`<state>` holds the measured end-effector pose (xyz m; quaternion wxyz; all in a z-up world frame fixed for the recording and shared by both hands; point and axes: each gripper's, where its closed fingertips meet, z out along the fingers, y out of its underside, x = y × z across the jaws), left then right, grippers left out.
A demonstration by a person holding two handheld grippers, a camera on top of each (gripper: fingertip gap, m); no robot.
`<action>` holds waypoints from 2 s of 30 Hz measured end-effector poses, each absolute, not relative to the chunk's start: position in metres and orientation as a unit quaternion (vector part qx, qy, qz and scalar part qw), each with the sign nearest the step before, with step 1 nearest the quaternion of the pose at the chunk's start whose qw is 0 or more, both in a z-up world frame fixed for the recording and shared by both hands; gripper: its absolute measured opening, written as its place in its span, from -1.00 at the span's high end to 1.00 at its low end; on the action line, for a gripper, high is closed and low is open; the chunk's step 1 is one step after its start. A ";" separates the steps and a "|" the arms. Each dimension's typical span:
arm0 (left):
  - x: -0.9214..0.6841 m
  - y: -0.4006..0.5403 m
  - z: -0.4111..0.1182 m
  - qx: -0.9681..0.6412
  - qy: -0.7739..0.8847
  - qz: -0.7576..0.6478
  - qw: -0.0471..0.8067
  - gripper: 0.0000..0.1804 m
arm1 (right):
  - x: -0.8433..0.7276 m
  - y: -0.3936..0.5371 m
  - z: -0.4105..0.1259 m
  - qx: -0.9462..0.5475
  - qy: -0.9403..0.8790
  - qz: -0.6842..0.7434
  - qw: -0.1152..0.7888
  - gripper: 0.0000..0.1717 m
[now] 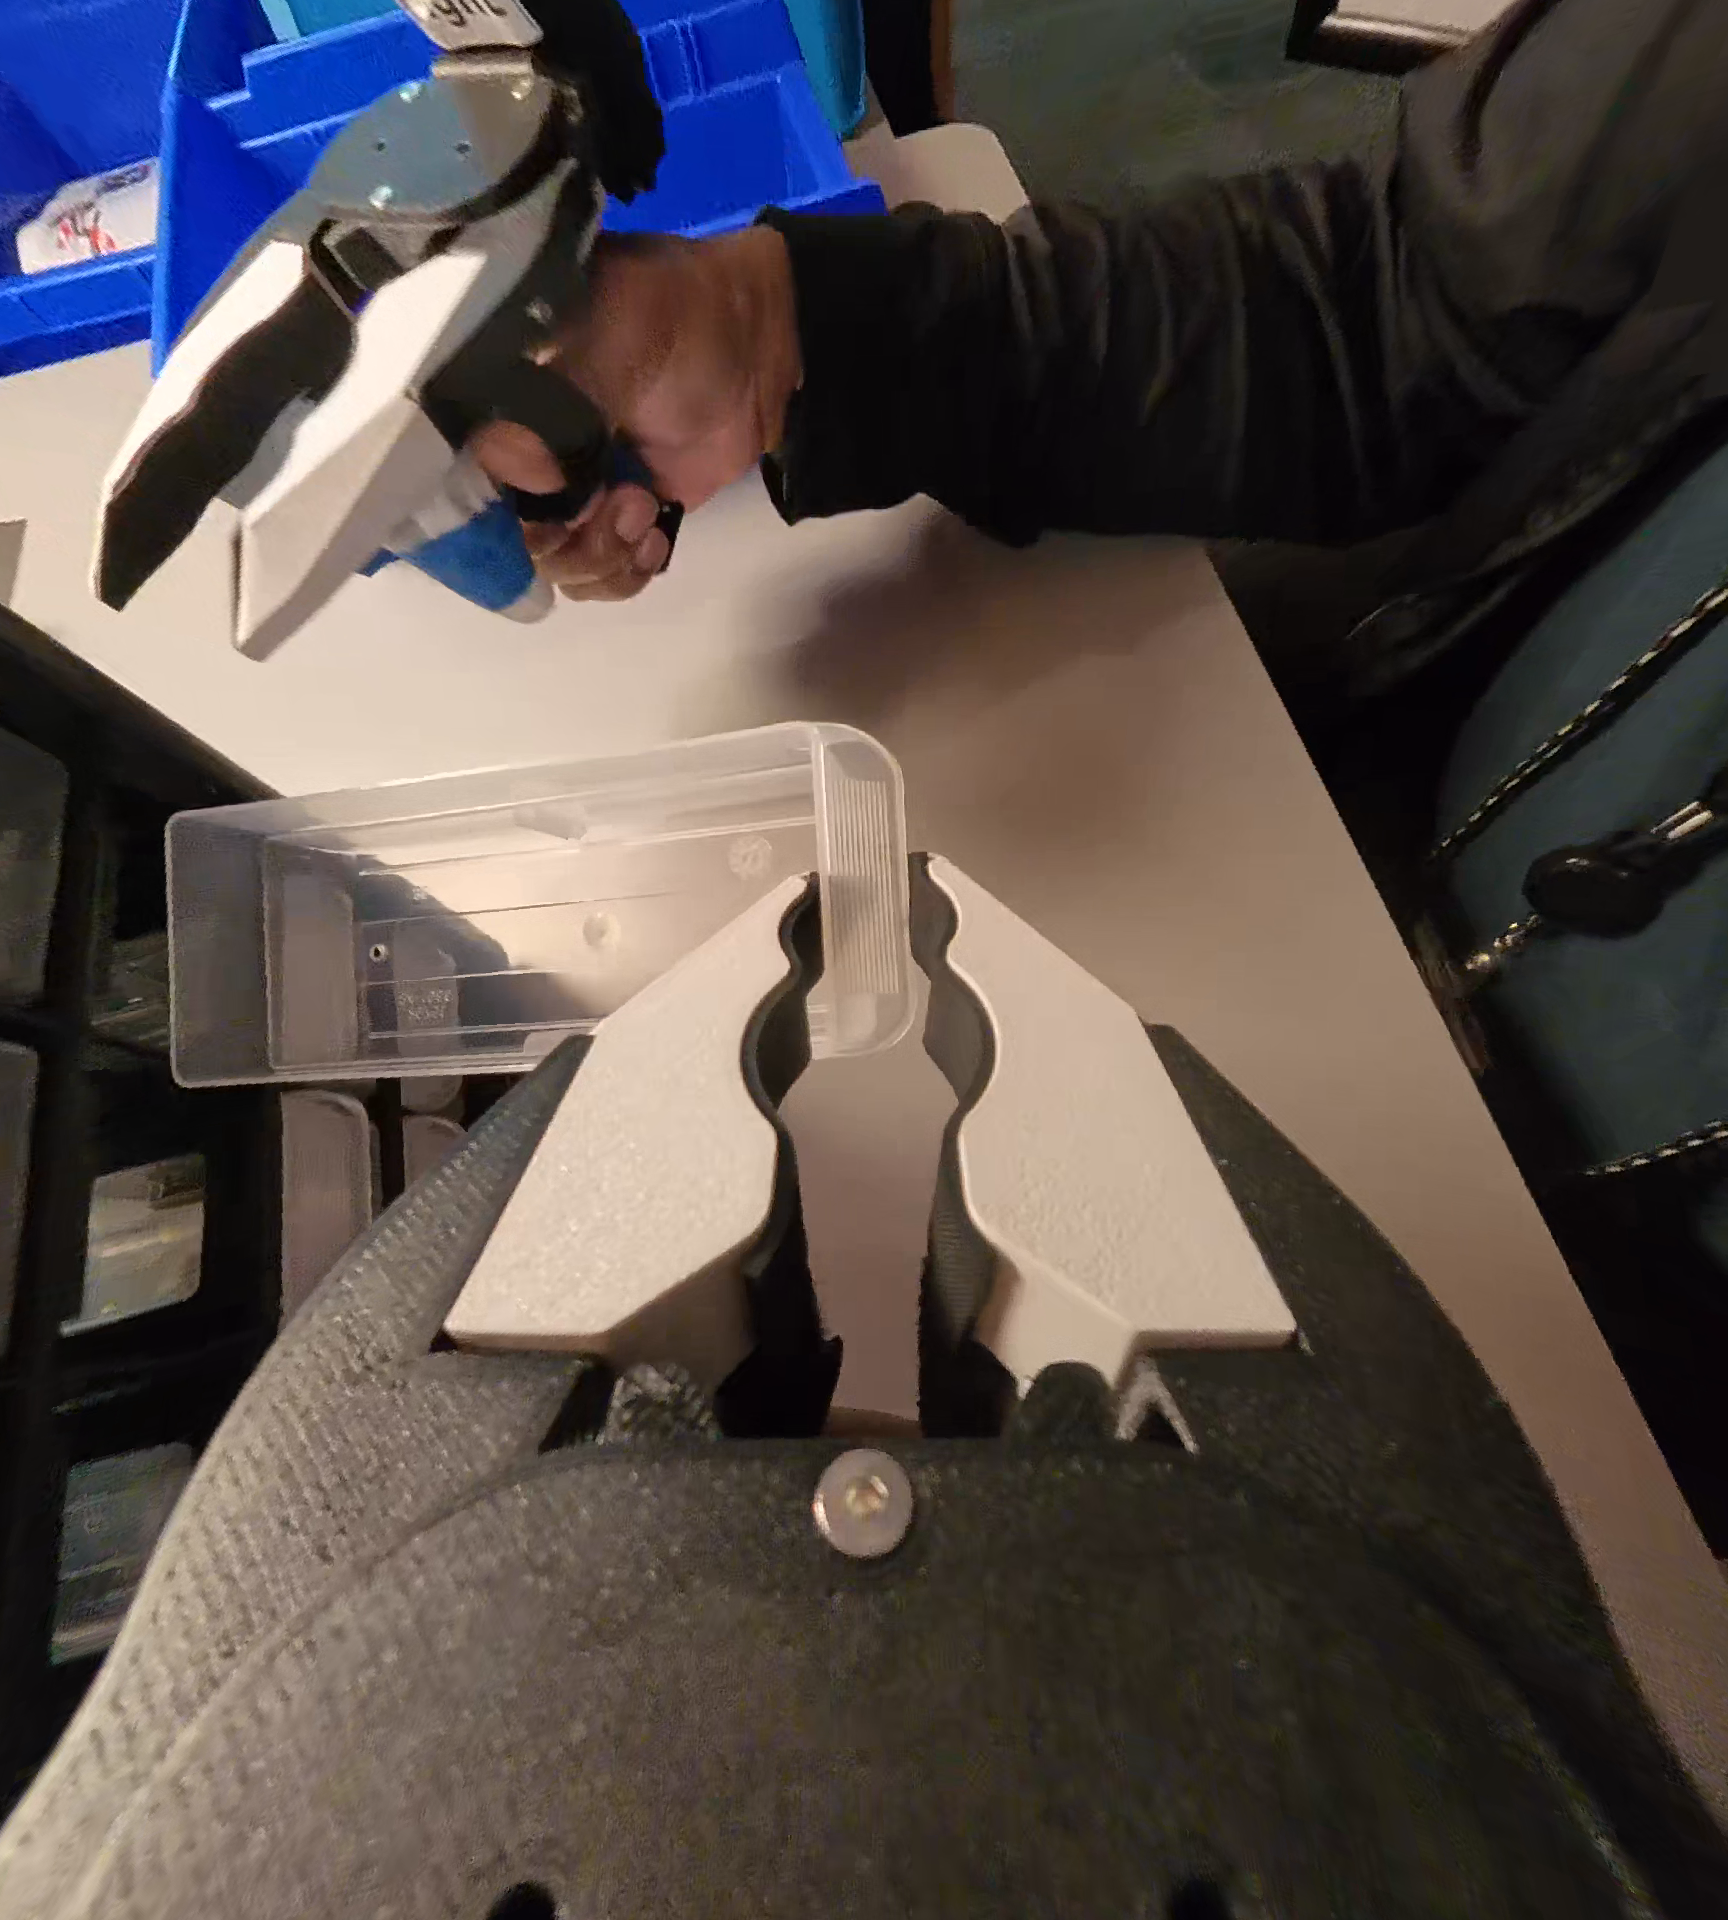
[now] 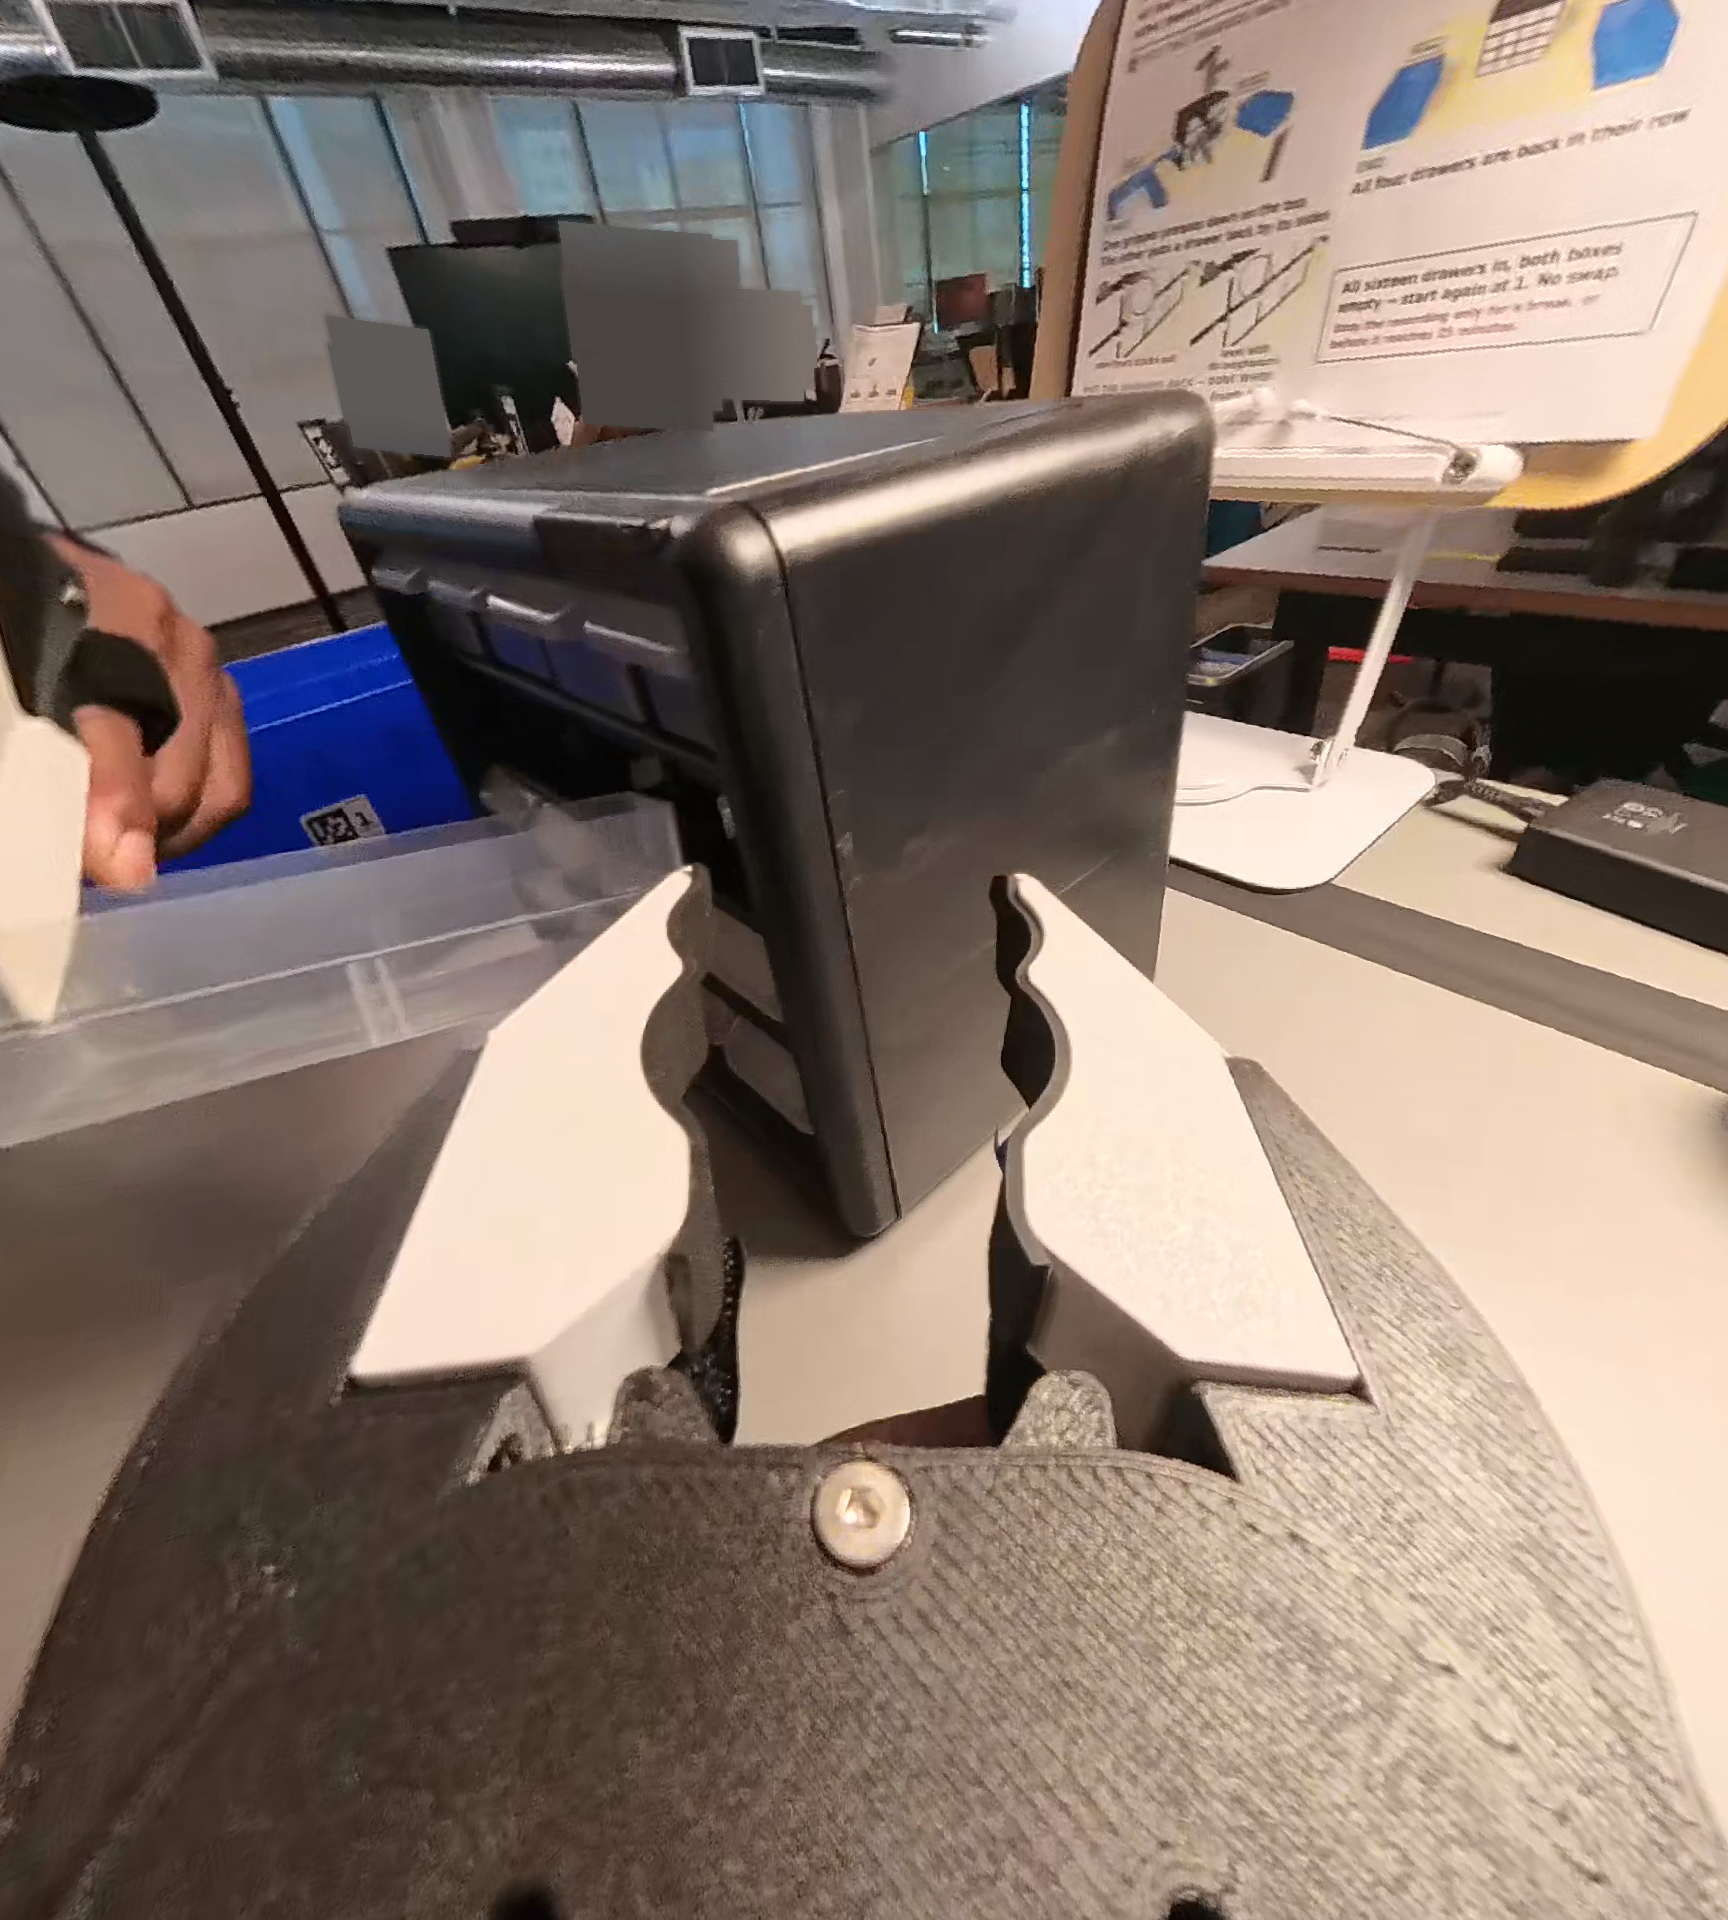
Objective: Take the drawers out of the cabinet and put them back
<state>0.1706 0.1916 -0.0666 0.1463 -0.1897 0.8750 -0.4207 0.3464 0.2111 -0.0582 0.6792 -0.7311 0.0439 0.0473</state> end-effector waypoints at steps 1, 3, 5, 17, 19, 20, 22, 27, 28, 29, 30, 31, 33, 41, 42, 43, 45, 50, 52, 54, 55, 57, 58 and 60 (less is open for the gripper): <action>0.176 0.191 -0.065 -0.193 0.874 -0.423 0.141 0.83 | 0.346 0.211 -0.059 -0.732 0.037 0.043 0.679 0.33; 0.182 0.187 -0.062 -0.195 0.873 -0.428 0.128 0.83 | 0.350 0.210 -0.055 -0.731 0.038 0.041 0.680 0.33; 0.187 0.182 -0.058 -0.201 0.870 -0.434 0.121 0.83 | 0.355 0.210 -0.044 -0.725 0.045 0.051 0.685 0.33; 0.200 0.174 -0.051 -0.208 0.883 -0.396 0.144 0.82 | 0.374 0.263 0.018 -0.768 0.085 0.138 0.620 0.34; 0.201 0.173 -0.053 -0.211 0.885 -0.389 0.144 0.82 | 0.375 0.270 0.016 -0.770 0.103 0.148 0.612 0.34; 0.201 0.172 -0.056 -0.211 0.887 -0.386 0.142 0.82 | 0.377 0.272 0.012 -0.773 0.115 0.146 0.607 0.34; 0.201 0.172 -0.059 -0.209 0.890 -0.380 0.139 0.82 | 0.382 0.276 0.002 -0.781 0.132 0.137 0.594 0.34; 0.201 0.173 -0.058 -0.200 0.897 -0.369 0.141 0.82 | 0.380 0.277 -0.010 -0.791 0.133 0.144 0.579 0.33; 0.201 0.173 -0.058 -0.198 0.898 -0.367 0.142 0.82 | 0.381 0.276 -0.010 -0.792 0.132 0.145 0.577 0.33; 0.201 0.173 -0.058 -0.197 0.899 -0.365 0.142 0.82 | 0.381 0.276 -0.009 -0.793 0.131 0.144 0.577 0.32; 0.201 0.173 -0.057 -0.196 0.899 -0.363 0.144 0.82 | 0.381 0.277 -0.009 -0.794 0.130 0.143 0.577 0.33; 0.201 0.173 -0.056 -0.193 0.900 -0.362 0.147 0.81 | 0.381 0.277 -0.009 -0.794 0.129 0.141 0.577 0.33; 0.203 0.173 -0.050 -0.192 0.899 -0.361 0.159 0.80 | 0.381 0.277 -0.009 -0.795 0.128 0.134 0.578 0.33; 0.207 0.174 -0.039 -0.180 0.901 -0.347 0.189 0.80 | 0.376 0.280 -0.007 -0.794 0.120 0.136 0.580 0.34; 0.207 0.173 -0.040 -0.177 0.902 -0.346 0.187 0.80 | 0.375 0.280 -0.007 -0.795 0.118 0.136 0.579 0.34; 0.207 0.172 -0.040 -0.174 0.903 -0.345 0.185 0.80 | 0.374 0.280 -0.007 -0.796 0.116 0.136 0.579 0.34; 0.208 0.171 -0.040 -0.168 0.907 -0.339 0.184 0.80 | 0.372 0.281 -0.008 -0.797 0.114 0.135 0.578 0.34; 0.209 0.170 -0.039 -0.158 0.913 -0.329 0.182 0.80 | 0.371 0.281 -0.008 -0.797 0.115 0.140 0.577 0.34; 0.210 0.169 -0.038 -0.154 0.914 -0.329 0.181 0.80 | 0.372 0.281 -0.008 -0.796 0.117 0.142 0.576 0.34; 0.212 0.168 -0.036 -0.150 0.914 -0.331 0.180 0.80 | 0.372 0.281 -0.008 -0.796 0.118 0.143 0.577 0.34; 0.212 0.168 -0.034 -0.147 0.914 -0.333 0.180 0.79 | 0.372 0.281 -0.008 -0.796 0.117 0.143 0.577 0.34; 0.213 0.170 -0.030 -0.142 0.911 -0.341 0.182 0.79 | 0.372 0.281 -0.008 -0.796 0.117 0.143 0.577 0.34; 0.214 0.172 -0.027 -0.141 0.909 -0.348 0.182 0.79 | 0.371 0.282 -0.008 -0.796 0.117 0.142 0.577 0.34; 0.215 0.174 -0.021 -0.136 0.903 -0.365 0.181 0.79 | 0.371 0.282 -0.009 -0.796 0.118 0.143 0.577 0.34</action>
